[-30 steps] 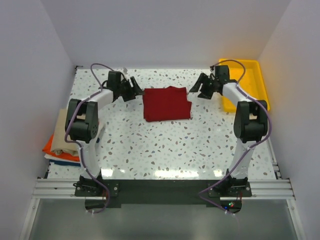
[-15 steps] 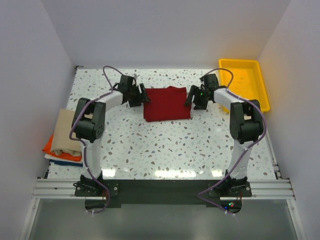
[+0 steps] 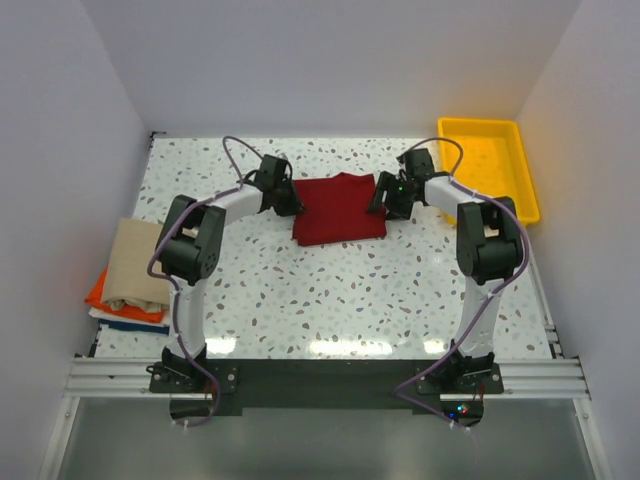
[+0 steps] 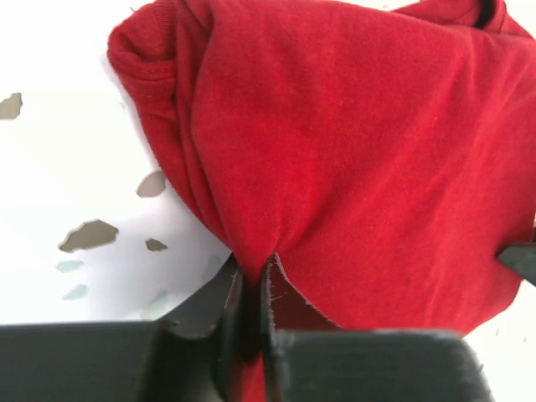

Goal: Fold and stack the t-shirts
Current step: Fold the tshirt, then neatly place the folded tshirt to the corner

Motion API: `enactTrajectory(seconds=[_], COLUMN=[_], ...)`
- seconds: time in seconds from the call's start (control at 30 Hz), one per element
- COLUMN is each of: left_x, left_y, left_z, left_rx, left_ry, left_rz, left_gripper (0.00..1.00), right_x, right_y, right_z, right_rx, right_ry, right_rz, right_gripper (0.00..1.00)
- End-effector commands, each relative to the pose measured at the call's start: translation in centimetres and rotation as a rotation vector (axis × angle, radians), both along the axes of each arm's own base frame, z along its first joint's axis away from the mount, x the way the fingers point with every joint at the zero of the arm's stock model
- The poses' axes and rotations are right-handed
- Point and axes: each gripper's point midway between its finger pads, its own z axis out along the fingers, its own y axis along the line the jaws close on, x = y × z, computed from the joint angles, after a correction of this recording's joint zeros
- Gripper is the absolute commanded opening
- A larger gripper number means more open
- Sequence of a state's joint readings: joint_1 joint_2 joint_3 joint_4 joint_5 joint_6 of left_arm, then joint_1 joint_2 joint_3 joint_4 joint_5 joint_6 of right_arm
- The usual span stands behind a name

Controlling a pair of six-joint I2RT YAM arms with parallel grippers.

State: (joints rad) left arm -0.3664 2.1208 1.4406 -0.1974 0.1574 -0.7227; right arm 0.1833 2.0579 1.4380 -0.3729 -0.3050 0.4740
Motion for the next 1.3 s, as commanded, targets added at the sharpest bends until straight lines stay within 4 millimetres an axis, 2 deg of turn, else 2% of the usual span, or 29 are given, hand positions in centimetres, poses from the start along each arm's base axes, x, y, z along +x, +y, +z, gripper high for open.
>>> enactTrajectory(seconds=[0.0, 0.17, 0.23, 0.33, 0.37, 0.4, 0.43, 0.47, 0.53, 0.57, 0.63, 0.67, 0.7, 0.8, 0.83, 0.9, 0.93, 0.97, 1.13, 1.27], left_x=[-1.5, -1.0, -0.9, -1.0, -0.8, -1.7, -1.7, -1.6, -2.8, -2.8, -3.3, -3.3, -3.8, -3.3, -3.3, -3.9, -3.7, -4.3, -4.6, -4.7], left_y=[0.2, 2.5, 3.6, 5.7, 7.2, 8.4, 9.4, 11.2, 13.7, 16.1, 18.3, 20.3, 21.2, 24.3, 25.7, 27.3, 28.6, 29.3, 32.6, 33.8], left_z=[-1.5, 1.7, 3.5, 5.3, 5.5, 5.4, 5.9, 6.1, 6.9, 7.3, 8.8, 9.3, 10.2, 13.4, 14.1, 15.2, 16.5, 17.1, 20.4, 22.2], left_rx=[0.020, 0.084, 0.100, 0.124, 0.131, 0.143, 0.142, 0.141, 0.170, 0.195, 0.209, 0.225, 0.233, 0.233, 0.233, 0.245, 0.238, 0.247, 0.207, 0.188], left_ry=[0.072, 0.018, 0.003, 0.027, 0.040, 0.096, 0.107, 0.120, 0.157, 0.152, 0.146, 0.137, 0.139, 0.092, 0.089, 0.099, 0.081, 0.091, 0.023, -0.012], left_rz=[0.055, 0.191, 0.243, 0.342, 0.393, 0.451, 0.488, 0.556, 0.633, 0.699, 0.766, 0.815, 0.835, 0.906, 0.942, 0.975, 1.007, 1.028, 1.068, 1.060], left_gripper=[0.02, 0.00, 0.00, 0.00, 0.00, 0.00, 0.00, 0.00, 0.00, 0.00, 0.00, 0.00, 0.00, 0.00, 0.00, 0.00, 0.00, 0.00, 0.00, 0.00], right_x=[1.2, 1.0, 1.0, 0.7, 0.4, 0.3, -0.1, -0.2, -0.6, -0.9, -1.2, -1.6, -1.7, -2.2, -2.4, -2.6, -2.7, -2.8, -3.2, -3.4], right_y=[0.7, 0.1, -0.5, -1.2, -1.3, -1.4, -1.5, -1.6, -1.6, -1.8, -1.7, -1.6, -1.5, -1.0, -0.8, -0.5, -0.4, -0.3, 0.0, 0.2], right_z=[0.7, 1.5, 2.6, 4.3, 4.5, 5.6, 5.6, 6.1, 7.2, 7.2, 8.0, 7.8, 8.1, 8.5, 8.5, 8.7, 8.8, 8.9, 9.3, 9.6], right_rx=[0.005, -0.027, -0.057, -0.080, -0.083, -0.075, -0.077, -0.076, -0.073, -0.075, -0.066, -0.064, -0.061, -0.055, -0.053, -0.049, -0.048, -0.050, -0.042, -0.039], right_ry=[-0.040, -0.055, -0.078, -0.102, -0.105, -0.127, -0.125, -0.133, -0.155, -0.152, -0.165, -0.161, -0.165, -0.171, -0.173, -0.176, -0.176, -0.179, -0.182, -0.186], right_rz=[0.008, -0.012, -0.033, -0.058, -0.062, -0.069, -0.070, -0.074, -0.074, -0.076, -0.073, -0.069, -0.065, -0.054, -0.050, -0.043, -0.041, -0.038, -0.026, -0.021], right_gripper=[0.68, 0.68, 0.68, 0.68, 0.68, 0.68, 0.68, 0.68, 0.68, 0.68, 0.68, 0.68, 0.68, 0.68, 0.68, 0.68, 0.68, 0.68, 0.68, 0.68])
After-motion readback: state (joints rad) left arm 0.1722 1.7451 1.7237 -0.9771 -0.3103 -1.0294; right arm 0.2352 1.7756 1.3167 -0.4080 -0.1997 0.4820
